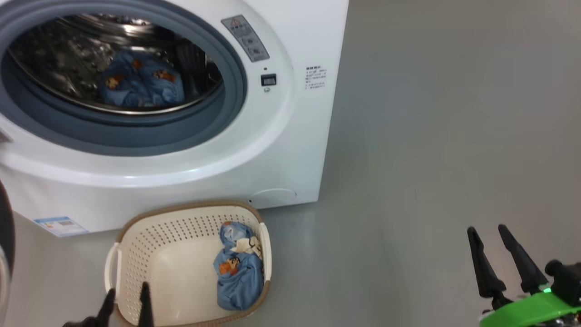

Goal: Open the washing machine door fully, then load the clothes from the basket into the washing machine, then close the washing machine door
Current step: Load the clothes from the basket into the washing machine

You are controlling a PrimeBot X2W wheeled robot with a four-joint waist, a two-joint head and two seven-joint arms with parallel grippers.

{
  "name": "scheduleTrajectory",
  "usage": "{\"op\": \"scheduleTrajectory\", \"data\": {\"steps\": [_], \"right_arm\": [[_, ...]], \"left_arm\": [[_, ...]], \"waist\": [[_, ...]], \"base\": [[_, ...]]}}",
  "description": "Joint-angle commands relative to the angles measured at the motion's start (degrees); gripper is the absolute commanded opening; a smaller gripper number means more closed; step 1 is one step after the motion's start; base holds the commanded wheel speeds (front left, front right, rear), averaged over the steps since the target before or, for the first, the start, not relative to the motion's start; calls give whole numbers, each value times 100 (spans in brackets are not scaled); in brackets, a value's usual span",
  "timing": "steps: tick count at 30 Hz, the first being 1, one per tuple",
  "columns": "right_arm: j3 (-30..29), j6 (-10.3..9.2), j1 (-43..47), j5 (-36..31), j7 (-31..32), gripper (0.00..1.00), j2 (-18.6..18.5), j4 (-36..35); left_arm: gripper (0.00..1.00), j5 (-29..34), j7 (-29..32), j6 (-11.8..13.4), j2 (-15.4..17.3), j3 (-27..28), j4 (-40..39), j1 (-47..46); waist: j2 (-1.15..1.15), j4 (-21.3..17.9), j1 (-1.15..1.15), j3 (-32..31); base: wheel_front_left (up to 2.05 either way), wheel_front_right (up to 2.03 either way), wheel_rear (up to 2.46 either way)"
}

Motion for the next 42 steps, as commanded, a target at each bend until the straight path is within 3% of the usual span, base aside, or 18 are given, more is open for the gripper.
{"op": "scheduleTrajectory", "data": {"steps": [1, 11, 30, 42], "right_arm": [[119, 17, -197, 72, -28, 100, -60, -154], [183, 17, -909, 52, -28, 100, 98, -269], [512, 17, -1923, 16, -28, 100, 271, -477], [633, 17, -2182, -7, -28, 100, 296, -649]], "left_arm": [[100, -58, -37, -9, 39, 83, 10, -323], [100, -230, -37, -9, 121, -612, 1462, -1706], [100, -946, -37, -9, 666, -2338, 4299, -4379], [100, -1645, 78, -9, 868, -3423, 4930, -5318]], "waist": [[0, -72, 0, 332], [0, -154, 0, 1484], [0, -480, 0, 3308], [0, -625, 0, 4014]], "base": [[0, 0, 0], [0, 0, 0], [0, 0, 0], [0, 0, 0]]}}
